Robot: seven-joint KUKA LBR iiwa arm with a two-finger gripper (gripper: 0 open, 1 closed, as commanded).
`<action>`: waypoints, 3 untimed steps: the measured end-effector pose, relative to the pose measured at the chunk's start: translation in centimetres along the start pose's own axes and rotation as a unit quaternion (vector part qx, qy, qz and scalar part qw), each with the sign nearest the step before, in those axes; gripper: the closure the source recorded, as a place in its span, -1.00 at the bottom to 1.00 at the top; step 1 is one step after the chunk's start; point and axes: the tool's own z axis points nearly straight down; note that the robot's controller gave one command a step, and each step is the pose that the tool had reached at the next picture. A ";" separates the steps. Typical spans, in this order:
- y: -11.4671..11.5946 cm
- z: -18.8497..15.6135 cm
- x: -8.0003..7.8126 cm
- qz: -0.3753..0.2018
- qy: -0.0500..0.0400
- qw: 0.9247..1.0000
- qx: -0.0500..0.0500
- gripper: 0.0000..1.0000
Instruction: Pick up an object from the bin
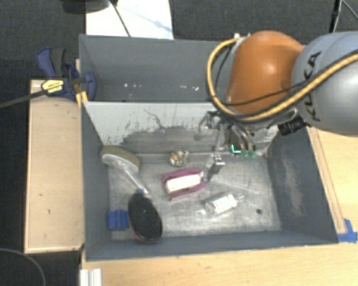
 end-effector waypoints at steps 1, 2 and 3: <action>1.9 14.5 1.7 -0.047 -0.005 0.999 0.000 -1.00; 1.1 11.5 1.3 -0.031 -0.006 0.999 0.000 -1.00; 0.9 10.7 1.1 0.013 -0.006 1.000 -0.001 -1.00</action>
Offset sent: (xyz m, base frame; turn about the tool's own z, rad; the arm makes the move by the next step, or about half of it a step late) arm -0.0201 0.0179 -0.1476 -0.0956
